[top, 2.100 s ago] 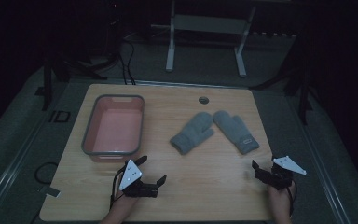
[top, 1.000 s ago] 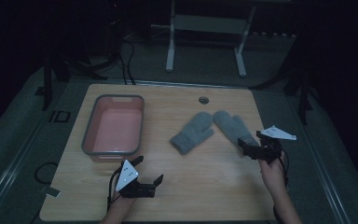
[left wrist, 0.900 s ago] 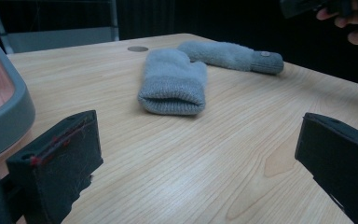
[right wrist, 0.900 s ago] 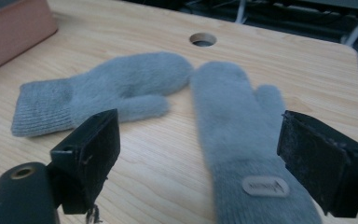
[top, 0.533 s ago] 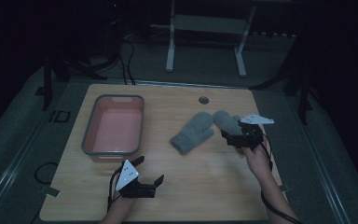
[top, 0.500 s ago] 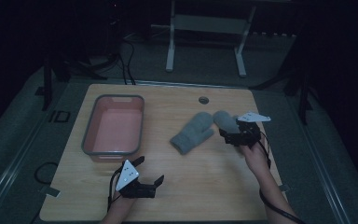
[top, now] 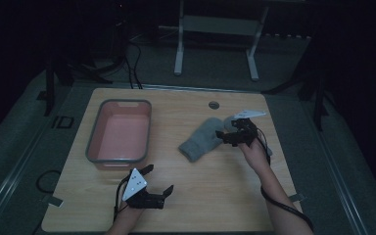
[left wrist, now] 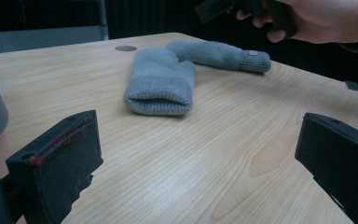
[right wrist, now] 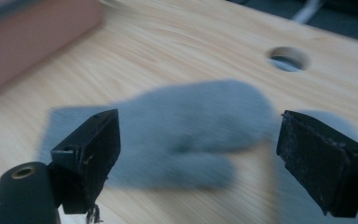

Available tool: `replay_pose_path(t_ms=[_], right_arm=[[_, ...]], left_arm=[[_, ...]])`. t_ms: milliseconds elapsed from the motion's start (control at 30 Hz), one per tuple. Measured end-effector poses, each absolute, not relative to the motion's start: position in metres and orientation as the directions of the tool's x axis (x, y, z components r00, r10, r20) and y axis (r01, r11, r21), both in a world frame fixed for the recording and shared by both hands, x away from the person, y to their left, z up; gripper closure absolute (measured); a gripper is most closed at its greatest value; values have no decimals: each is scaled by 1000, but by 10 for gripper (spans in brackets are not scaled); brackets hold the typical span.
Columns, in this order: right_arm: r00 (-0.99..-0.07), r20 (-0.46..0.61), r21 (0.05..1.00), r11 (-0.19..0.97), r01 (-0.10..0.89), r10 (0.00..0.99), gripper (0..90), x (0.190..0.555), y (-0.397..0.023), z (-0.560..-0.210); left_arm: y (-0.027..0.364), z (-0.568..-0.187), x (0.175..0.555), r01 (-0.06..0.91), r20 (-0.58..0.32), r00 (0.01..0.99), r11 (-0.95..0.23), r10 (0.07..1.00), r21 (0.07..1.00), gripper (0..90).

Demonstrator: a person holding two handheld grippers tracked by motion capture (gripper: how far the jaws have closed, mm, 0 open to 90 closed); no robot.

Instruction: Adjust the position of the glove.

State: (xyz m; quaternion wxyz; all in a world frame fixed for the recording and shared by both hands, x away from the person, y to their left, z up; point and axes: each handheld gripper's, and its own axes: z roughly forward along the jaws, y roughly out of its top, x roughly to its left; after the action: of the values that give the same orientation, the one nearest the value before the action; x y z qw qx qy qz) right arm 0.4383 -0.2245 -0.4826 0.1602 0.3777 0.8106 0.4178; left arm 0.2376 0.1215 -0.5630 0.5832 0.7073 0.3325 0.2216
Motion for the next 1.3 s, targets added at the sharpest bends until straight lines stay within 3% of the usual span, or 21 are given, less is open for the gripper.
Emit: replay_pose_path(t_ms=[200,300,867,1133,1300], right_arm=[[-700,29,790,413,454,713,142,453,-205,-493],[-714,24,778,435,453,700,197,460,-197,-500],[-705,-18,665,535,521,709,263,485,-176,-542],[-721,-4,653,548,523,693,452,486,-177,-543],[-745,-13,637,580,508,667,670,486,-174,-540]], left_arm=[[122,-563,238,216,-73,684,-106,726,971,6],[122,-562,237,210,-64,685,-113,726,971,6],[121,-563,238,219,-65,689,-121,722,968,6],[120,-563,238,224,-68,690,-124,720,967,6],[121,-563,238,225,-68,689,-123,722,967,6]])
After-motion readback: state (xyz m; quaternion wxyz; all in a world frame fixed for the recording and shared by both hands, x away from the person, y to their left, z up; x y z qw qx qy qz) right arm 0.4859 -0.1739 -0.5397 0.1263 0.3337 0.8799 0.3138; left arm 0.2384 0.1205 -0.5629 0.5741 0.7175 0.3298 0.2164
